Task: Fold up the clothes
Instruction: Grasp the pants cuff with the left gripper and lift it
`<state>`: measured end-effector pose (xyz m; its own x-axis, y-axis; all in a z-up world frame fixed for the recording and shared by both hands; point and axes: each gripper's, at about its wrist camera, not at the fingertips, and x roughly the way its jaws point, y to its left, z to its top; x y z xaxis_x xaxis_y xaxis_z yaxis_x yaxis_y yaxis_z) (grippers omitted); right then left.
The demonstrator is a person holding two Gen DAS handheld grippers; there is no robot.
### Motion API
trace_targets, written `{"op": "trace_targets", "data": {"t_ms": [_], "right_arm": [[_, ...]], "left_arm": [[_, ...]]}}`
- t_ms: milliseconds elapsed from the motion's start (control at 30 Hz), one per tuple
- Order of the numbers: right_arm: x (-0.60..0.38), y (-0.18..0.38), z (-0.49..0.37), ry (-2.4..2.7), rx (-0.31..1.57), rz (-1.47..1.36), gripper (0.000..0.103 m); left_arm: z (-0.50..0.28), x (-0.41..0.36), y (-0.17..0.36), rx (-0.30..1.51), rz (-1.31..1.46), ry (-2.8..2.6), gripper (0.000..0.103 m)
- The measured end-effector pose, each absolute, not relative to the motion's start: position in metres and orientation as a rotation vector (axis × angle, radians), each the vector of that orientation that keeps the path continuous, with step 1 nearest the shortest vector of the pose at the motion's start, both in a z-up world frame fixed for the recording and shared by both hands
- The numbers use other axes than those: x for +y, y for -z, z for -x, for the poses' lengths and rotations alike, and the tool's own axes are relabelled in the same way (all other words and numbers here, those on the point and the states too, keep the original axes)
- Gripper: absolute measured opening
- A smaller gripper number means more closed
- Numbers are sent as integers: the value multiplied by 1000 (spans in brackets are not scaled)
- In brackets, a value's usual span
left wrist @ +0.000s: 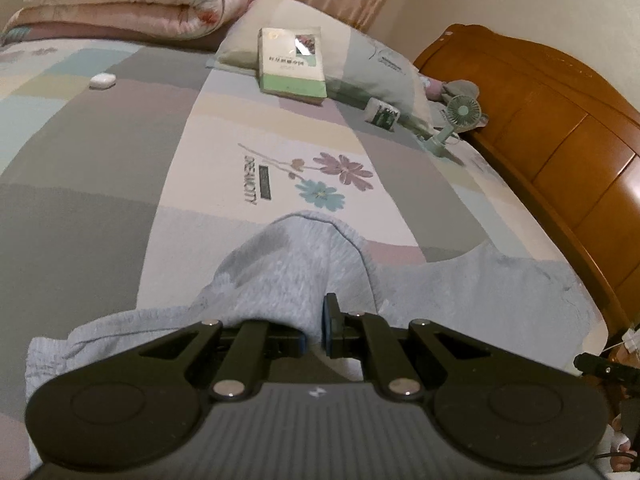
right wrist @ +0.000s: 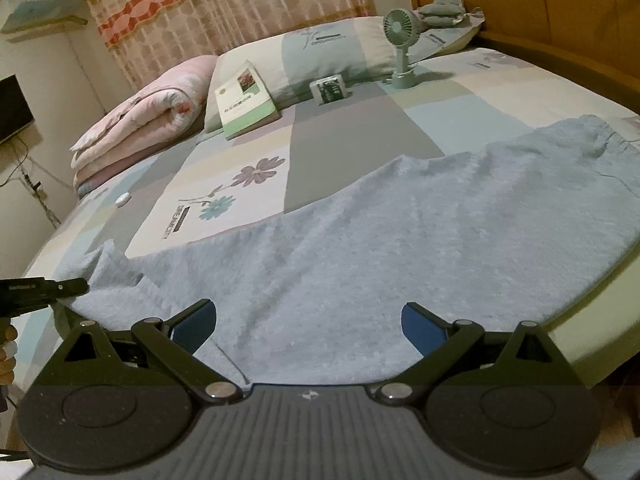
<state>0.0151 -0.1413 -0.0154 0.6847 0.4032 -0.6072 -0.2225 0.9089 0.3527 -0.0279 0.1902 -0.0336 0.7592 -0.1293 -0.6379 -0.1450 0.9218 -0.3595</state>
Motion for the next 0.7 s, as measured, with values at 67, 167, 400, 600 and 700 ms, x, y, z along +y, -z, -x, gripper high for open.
{"op": "trace_targets", "data": {"t_ms": [67, 167, 400, 600, 700], "right_arm": [[-139, 16, -15, -358, 743, -253, 101], [-137, 16, -16, -373, 747, -259, 101], [-113, 22, -34, -516, 812, -238, 101], [-93, 22, -43, -551, 842, -176, 101], [-94, 21, -41, -548, 842, -184, 101]], "left_arm": [[26, 191, 37, 719, 400, -11, 6], [23, 192, 35, 721, 408, -3, 6], [19, 186, 41, 801, 300, 3, 31], [28, 182, 56, 877, 221, 36, 48], [35, 182, 60, 870, 216, 91, 53]]}}
